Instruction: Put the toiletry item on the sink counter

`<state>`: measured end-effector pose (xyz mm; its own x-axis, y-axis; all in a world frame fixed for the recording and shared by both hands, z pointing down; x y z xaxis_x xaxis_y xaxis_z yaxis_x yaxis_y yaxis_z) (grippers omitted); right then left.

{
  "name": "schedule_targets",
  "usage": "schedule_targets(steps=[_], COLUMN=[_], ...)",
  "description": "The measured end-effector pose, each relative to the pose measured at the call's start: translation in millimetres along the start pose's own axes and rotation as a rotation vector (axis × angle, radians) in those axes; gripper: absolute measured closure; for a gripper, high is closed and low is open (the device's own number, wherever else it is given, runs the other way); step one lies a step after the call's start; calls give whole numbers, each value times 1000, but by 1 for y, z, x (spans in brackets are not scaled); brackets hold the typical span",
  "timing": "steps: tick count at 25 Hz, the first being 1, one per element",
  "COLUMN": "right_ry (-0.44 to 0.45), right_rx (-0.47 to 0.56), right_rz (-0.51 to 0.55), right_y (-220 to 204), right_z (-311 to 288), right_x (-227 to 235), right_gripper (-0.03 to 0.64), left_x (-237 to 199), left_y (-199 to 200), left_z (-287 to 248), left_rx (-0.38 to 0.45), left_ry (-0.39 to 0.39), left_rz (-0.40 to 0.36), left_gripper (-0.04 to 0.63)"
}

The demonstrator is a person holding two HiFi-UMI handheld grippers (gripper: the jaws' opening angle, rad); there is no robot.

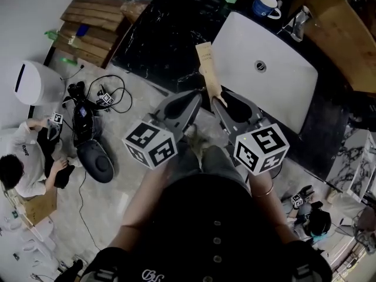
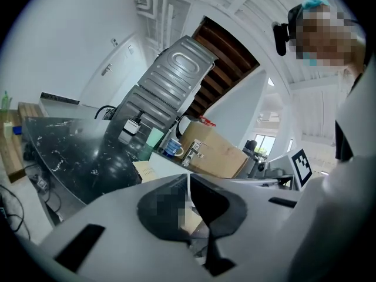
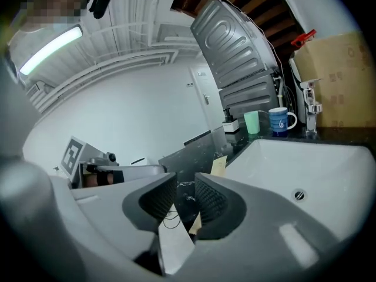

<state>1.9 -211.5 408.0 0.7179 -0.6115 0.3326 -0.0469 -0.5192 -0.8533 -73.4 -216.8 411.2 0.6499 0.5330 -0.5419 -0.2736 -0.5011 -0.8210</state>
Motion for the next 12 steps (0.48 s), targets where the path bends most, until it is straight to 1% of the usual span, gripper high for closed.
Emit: schedule_targets(steps=[2, 3, 5, 9, 12], right_ry=[-4, -7, -6, 35, 27], right_rx=[33, 49, 75, 138, 163], right_rz=[14, 24, 49, 88, 91], right_y=[9, 13, 21, 36, 44], right_z=[3, 4, 6, 10, 12], right_x=[-1, -2, -5, -11, -11], right_gripper=[552, 585, 609, 612, 612], left_x=[1, 2, 3, 8, 12], left_y=[6, 9, 13, 21, 28], left_z=[1, 2, 3, 0, -1], left_rx=[9, 12, 16, 20, 28], left_ry=[0, -2, -7, -29, -41], left_rz=[-8, -15, -29, -46, -64], left_gripper=[575, 575, 575, 575, 575])
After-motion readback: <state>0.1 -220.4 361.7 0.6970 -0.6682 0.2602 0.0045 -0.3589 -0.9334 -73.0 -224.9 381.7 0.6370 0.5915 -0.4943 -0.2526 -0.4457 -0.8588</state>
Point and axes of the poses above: the fingertips, and each gripper's own axes: z backward along the fingers, x to its right, y out of its top, the point moved 2 cm from there along z, backward along the fingers, and after that the axes turned 1 degree about -x, right-handed, at the moved point
